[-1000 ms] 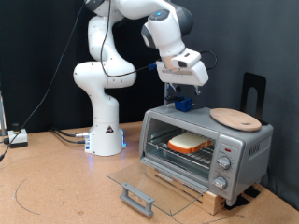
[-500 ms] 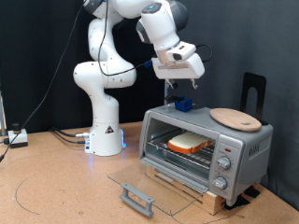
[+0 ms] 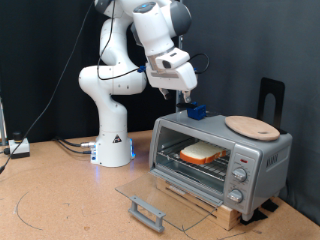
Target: Make a piece of toast with the oven
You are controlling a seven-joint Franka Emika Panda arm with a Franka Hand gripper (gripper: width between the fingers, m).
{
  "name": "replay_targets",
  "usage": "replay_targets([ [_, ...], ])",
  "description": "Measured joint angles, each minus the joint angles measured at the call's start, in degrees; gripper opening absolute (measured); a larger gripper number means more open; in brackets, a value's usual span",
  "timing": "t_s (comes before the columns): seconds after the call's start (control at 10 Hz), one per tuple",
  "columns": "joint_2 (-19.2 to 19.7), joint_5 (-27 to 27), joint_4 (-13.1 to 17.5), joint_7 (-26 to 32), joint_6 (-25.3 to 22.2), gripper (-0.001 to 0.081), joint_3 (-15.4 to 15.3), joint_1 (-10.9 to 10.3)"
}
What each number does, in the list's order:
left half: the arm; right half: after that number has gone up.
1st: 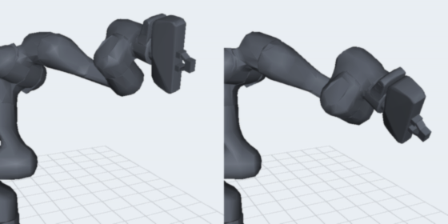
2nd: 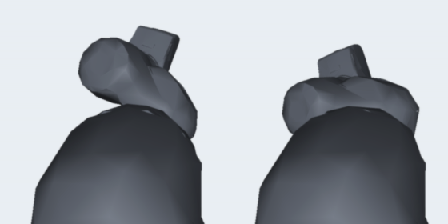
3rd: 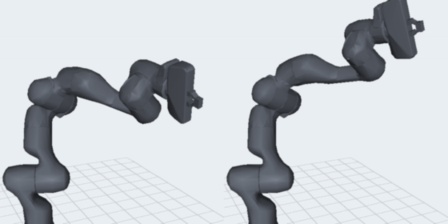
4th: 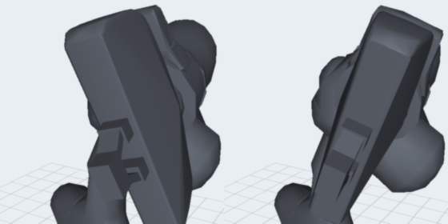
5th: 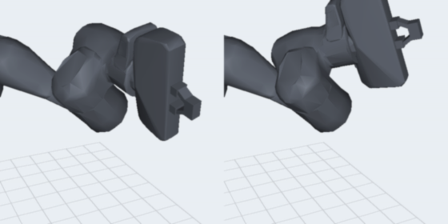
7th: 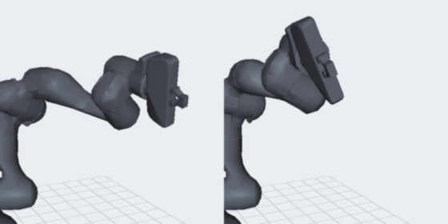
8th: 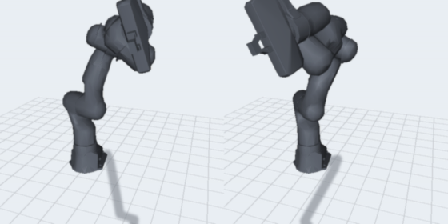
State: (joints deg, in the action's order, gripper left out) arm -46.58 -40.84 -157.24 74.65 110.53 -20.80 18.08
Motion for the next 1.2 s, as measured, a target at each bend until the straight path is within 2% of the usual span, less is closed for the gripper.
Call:
replay_targets([
  [0.5,6.78,2.42,1.24,6.28,2.38,0.0807,4.61,6.15],
  [0.6,9.17,2.69,2.48,6.68,2.58,0.0807,4.76,6.99],
  [0.7,9.08,2.68,2.39,6.68,2.56,0.0807,4.67,6.96],
  [0.9,9.07,0.32,2.55,-5.32,0.32,0.0807,4.68,7.93],
  [1.2,8.89,-0.28,3.02,-22.35,-3.34,0.0807,5.23,12.01],
])
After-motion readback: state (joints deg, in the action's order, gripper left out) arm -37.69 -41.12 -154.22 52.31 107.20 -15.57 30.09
